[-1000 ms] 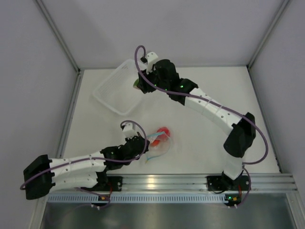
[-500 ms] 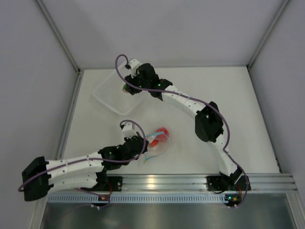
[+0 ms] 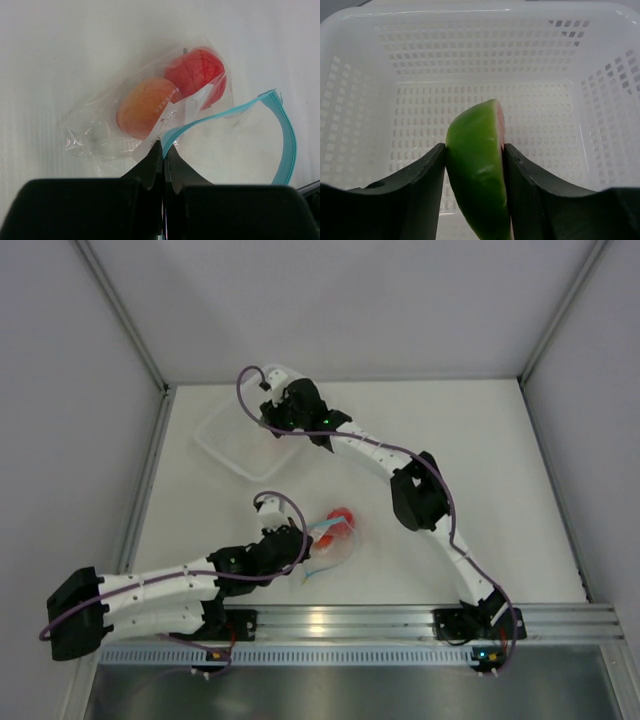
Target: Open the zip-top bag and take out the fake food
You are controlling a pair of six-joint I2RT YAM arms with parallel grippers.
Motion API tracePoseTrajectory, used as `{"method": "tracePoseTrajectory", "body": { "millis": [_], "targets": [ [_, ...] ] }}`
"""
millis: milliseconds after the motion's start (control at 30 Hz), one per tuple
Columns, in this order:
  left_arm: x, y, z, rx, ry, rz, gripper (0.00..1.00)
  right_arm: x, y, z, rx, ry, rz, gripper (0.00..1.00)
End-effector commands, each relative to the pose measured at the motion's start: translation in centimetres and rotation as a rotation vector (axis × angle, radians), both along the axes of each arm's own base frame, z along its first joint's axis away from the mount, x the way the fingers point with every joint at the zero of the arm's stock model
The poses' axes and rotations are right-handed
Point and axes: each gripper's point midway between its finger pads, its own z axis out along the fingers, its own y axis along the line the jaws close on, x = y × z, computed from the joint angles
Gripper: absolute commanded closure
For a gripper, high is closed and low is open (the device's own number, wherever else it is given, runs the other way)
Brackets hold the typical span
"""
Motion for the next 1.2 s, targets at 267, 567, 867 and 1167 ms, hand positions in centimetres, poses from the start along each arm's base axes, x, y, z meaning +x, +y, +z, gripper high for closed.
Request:
{"method": "tracePoseTrajectory", "body": {
  "millis": [267,567,867,1167],
  "targets": [
    [0.5,-1.3,1.7,-0.058,-0.037,-0.025,1.00,0.9,-1.2,9.2,0.086,-0.188,-0.011,0.12],
    [0.4,-1.9,3.2,-0.097,-0.050,-0.043,1.00,-1.9,-7.1,17.7,0.147,-0.232,-0.148,0.11],
    [0.7,-3.1,5.5,-0.140,-0.067,-0.056,1.00,-9.3,-20.2,23.0,0.287,-0.206,-0.401,0.01],
    [1.5,-4.3,7.3,-0.177,-0.080,-0.039,1.00,-19.8,-24.9,18.7,0.243,0.028,-0.293,0.14]
  ]
}}
